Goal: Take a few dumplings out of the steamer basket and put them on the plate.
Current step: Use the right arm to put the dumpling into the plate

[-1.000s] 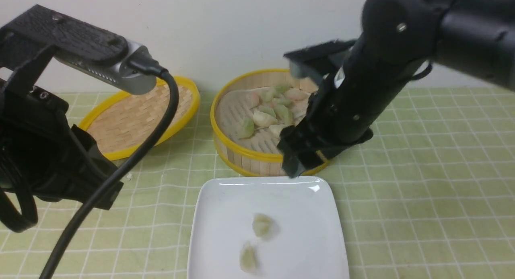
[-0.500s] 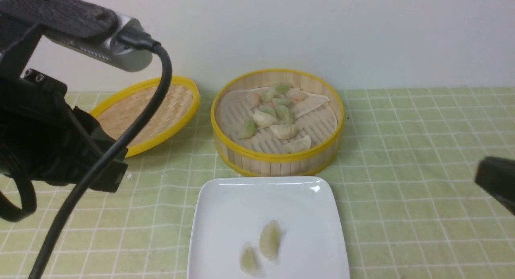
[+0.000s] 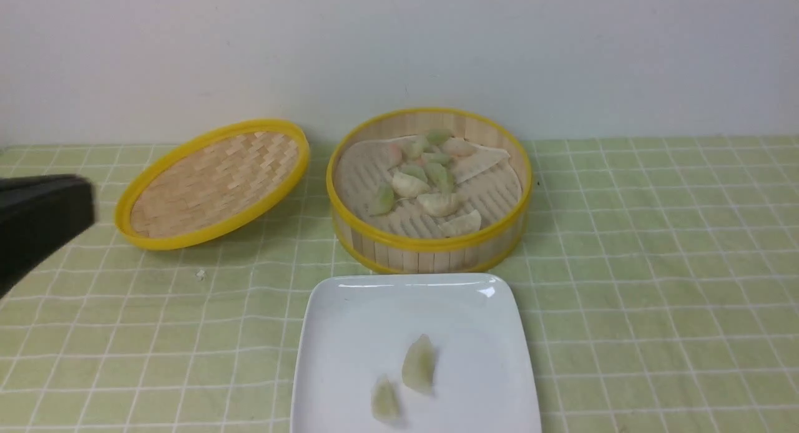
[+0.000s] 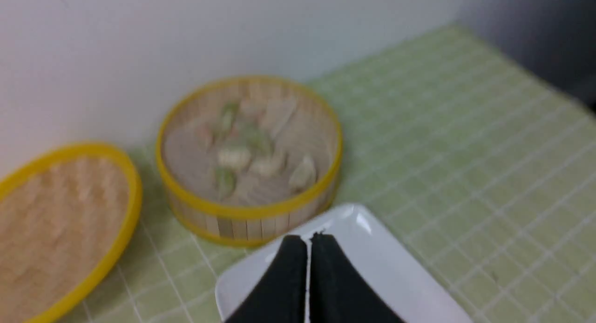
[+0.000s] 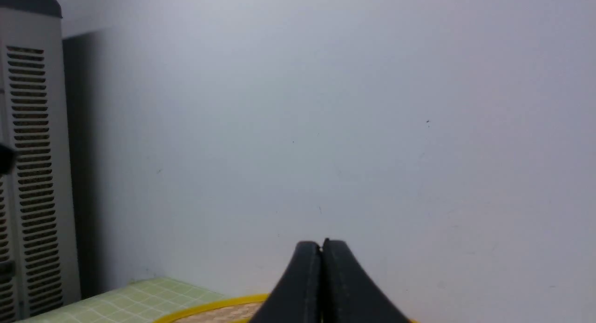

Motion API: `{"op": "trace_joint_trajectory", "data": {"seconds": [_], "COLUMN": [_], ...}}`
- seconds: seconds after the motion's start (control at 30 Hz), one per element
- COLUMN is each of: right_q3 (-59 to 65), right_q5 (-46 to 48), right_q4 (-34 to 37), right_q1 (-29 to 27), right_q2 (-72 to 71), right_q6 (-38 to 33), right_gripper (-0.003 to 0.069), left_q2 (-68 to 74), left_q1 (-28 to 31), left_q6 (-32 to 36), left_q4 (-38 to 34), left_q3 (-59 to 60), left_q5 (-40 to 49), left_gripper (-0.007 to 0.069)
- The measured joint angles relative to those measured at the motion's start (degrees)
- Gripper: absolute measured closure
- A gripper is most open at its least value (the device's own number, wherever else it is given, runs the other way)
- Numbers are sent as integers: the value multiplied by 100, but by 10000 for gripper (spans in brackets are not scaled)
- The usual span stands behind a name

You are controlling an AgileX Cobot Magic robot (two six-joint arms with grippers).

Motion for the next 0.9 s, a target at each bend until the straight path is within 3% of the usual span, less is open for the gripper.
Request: {"op": "trace_joint_trajectory", "data": {"seconds": [0.1,0.2,0.53,0.8,0.9], "right_q3": [10,10,10,10,10], "right_q5": [165,199,210,224,224], "right_q4": [0,0,0,0,0], "right_q1": [0,0,0,0,0], "right_q2": [-2,-6,-6,-6,-6], "right_q6": [25,25,25,21,21], "right_gripper": [670,670,669,669,669], "left_q2": [-1103,-1583,-1941,-1957,-2120], "left_q1": [0,0,0,5,349], "left_q6": [-197,-292,-349,-301,-102], "left_q4": [-30,-36,-43,245,320], "left_q3": [1174,1890,3232,3602,3845], "left_q5": [-1028,-1399,-1539,-1636,-1968], "left_gripper": [631,631,631,631,631]}}
